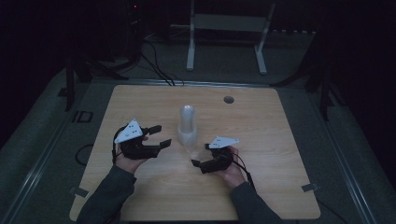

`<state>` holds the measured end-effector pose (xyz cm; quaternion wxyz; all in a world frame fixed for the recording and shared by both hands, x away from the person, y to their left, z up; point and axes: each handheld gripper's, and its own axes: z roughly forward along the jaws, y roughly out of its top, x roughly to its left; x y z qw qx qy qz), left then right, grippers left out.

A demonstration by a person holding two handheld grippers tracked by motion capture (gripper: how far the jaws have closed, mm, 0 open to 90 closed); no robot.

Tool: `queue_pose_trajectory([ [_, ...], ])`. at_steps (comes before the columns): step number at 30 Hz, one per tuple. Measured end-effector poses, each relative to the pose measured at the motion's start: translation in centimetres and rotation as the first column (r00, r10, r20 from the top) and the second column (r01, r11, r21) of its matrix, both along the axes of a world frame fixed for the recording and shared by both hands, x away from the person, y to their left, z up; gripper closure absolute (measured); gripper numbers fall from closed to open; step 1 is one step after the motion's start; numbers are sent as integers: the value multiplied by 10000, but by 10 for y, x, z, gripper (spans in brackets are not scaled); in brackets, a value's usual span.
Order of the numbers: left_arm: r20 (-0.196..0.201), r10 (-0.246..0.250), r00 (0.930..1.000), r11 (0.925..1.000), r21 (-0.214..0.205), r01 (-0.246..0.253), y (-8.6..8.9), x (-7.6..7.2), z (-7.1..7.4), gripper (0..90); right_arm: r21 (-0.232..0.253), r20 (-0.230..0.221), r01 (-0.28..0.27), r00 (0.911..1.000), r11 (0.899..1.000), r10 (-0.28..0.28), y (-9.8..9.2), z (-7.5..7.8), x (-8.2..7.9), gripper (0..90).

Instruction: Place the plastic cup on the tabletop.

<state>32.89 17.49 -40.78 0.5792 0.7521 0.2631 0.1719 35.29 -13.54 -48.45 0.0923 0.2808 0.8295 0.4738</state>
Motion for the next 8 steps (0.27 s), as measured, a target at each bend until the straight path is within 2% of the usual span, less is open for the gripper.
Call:
queue_pose_trajectory([
  [8,-7,-6,10000,10000,4,6,0,0,0,317,20,-62,-27,10000,10000,27,-4,0,-1,115],
])
